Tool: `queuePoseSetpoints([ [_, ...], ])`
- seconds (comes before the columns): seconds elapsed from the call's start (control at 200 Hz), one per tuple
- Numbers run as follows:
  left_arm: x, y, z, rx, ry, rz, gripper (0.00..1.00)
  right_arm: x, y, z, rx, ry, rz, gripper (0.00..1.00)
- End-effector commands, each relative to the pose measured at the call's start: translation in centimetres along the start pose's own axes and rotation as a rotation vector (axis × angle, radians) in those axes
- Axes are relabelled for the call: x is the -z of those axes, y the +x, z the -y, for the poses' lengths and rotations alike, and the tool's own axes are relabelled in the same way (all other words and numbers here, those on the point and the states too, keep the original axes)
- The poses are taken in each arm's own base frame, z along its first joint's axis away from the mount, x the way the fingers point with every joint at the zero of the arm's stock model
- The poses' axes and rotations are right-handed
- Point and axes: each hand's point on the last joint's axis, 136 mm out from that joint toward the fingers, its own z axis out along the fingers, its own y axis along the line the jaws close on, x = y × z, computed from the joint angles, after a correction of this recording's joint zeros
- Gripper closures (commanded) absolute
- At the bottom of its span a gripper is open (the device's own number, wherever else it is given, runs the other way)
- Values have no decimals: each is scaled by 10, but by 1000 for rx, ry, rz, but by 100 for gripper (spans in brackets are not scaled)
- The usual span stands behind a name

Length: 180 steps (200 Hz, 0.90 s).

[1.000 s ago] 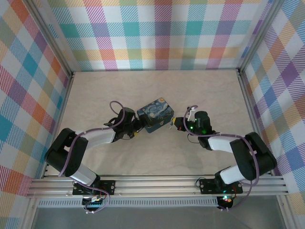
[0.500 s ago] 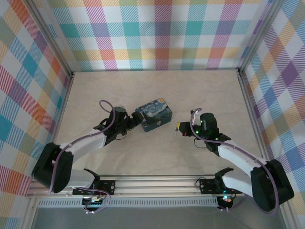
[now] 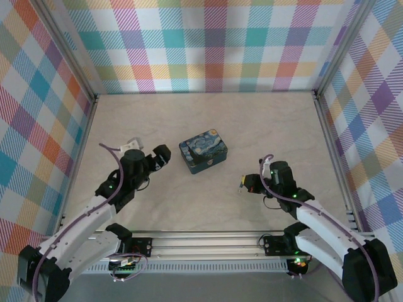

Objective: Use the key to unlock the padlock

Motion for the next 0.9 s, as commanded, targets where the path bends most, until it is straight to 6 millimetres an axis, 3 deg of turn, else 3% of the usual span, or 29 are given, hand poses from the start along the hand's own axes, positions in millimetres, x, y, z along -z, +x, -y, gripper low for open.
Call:
queuePoseSetpoints([
  [0.0,6,2,-30,-34,-110,26,6,-1,2,6,-54,5,12,100],
  [0.4,7,2,-33,-14,-121,30,7,-12,17,23,-78,73,-65,100],
  [0.895,-3,9,-32,7,-124,-4,7,-29,21,34,-75,100,-99,100],
])
